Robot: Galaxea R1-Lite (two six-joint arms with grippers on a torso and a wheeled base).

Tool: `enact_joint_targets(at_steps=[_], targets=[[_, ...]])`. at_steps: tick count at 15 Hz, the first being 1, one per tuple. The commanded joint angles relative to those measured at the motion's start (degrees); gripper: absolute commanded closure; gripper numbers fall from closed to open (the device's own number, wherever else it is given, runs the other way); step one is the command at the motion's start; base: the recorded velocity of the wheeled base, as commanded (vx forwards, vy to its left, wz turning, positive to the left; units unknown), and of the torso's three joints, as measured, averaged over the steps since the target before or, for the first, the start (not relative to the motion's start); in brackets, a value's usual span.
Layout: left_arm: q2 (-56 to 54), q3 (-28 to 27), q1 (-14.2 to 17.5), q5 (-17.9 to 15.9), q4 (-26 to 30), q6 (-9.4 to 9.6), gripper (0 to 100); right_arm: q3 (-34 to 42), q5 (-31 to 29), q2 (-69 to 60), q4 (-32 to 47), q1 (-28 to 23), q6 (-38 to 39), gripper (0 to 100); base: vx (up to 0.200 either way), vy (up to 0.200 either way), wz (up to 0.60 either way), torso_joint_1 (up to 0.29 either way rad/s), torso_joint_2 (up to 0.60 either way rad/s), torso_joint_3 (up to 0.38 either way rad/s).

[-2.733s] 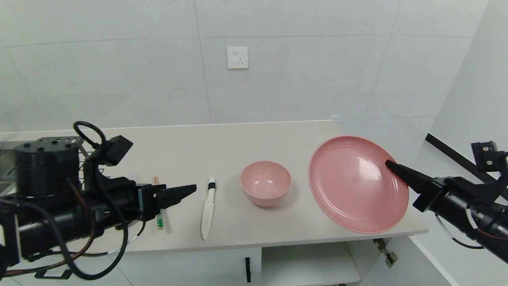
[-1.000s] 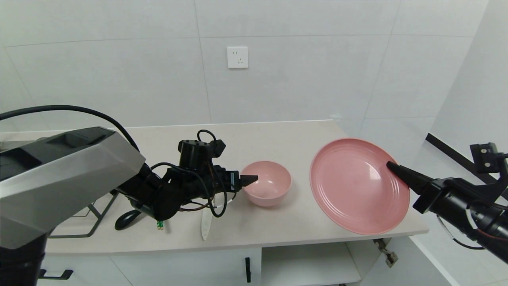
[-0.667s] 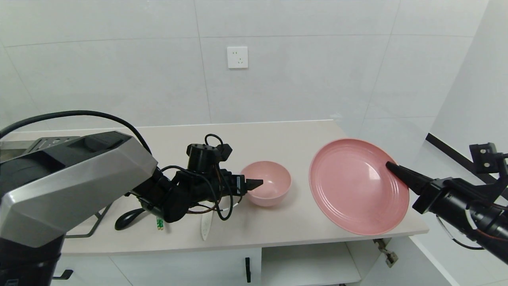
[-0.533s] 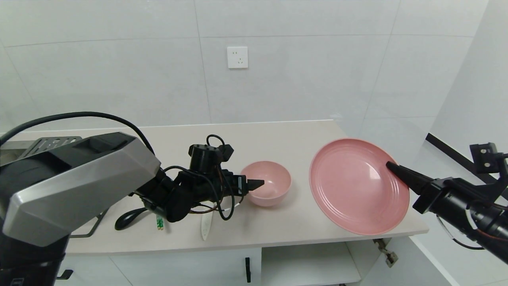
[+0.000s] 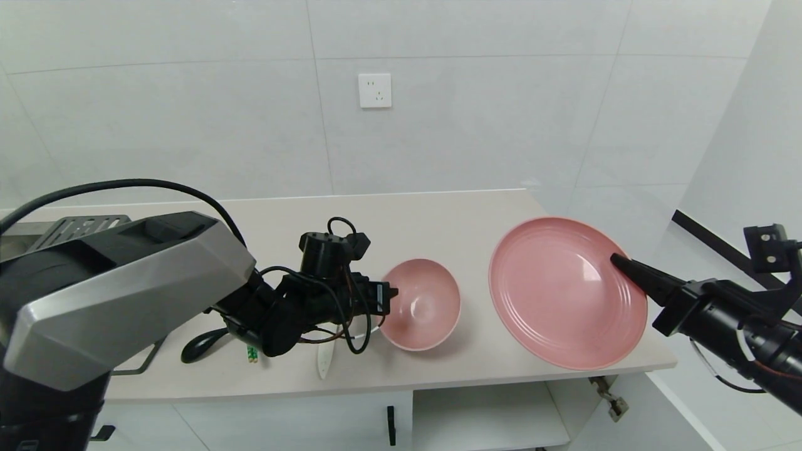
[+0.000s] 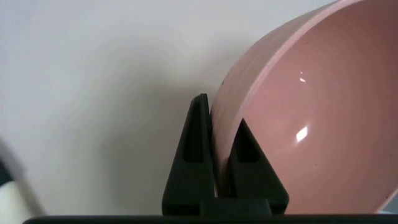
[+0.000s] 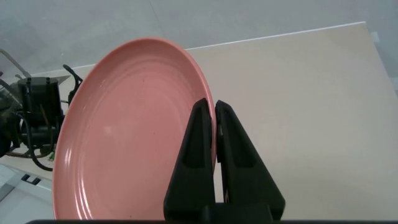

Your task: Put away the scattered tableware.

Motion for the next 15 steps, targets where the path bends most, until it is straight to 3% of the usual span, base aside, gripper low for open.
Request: enact_joint_targets(at_steps=[1, 2, 4, 10, 13, 15], targets=[[-5.38, 1.97, 0.65, 0.03, -0.53, -0.05, 100, -0.09, 0.04, -0.07, -0.06, 0.03, 0.05, 100, 0.000, 0.000, 0.00, 0.000, 0.00, 0.000], [-7.40, 2.76, 0.92, 0.20, -0.53, 0.21, 100, -0.09, 0.04, -0.07, -0.06, 0.21, -0.04, 100, 0.000, 0.000, 0.00, 0.000, 0.00, 0.000], [-11.36, 5.75, 1.36, 3.89, -3.16, 4.43, 100, -0.27, 0.04, -0.07, -0.06, 0.38, -0.04, 100, 0.000, 0.000, 0.00, 0.000, 0.00, 0.000], [-21.91, 20.16, 2.76, 5.39, -14.15, 5.49, 100, -0.45, 0.04, -0.16, -0.06, 0.03, -1.44, 100, 0.000, 0.000, 0.00, 0.000, 0.00, 0.000], [-31.05, 31.24, 4.87, 6.97, -19.69, 9.70, 100, -0.45, 0.04, -1.56, -0.06, -0.06, -1.44, 100, 0.000, 0.000, 0.00, 0.000, 0.00, 0.000], [-37.99, 35.81, 5.05, 7.67, -19.16, 10.32, 100, -0.01, 0.04, -2.79, -0.06, -0.14, -1.44, 100, 0.000, 0.000, 0.00, 0.000, 0.00, 0.000]])
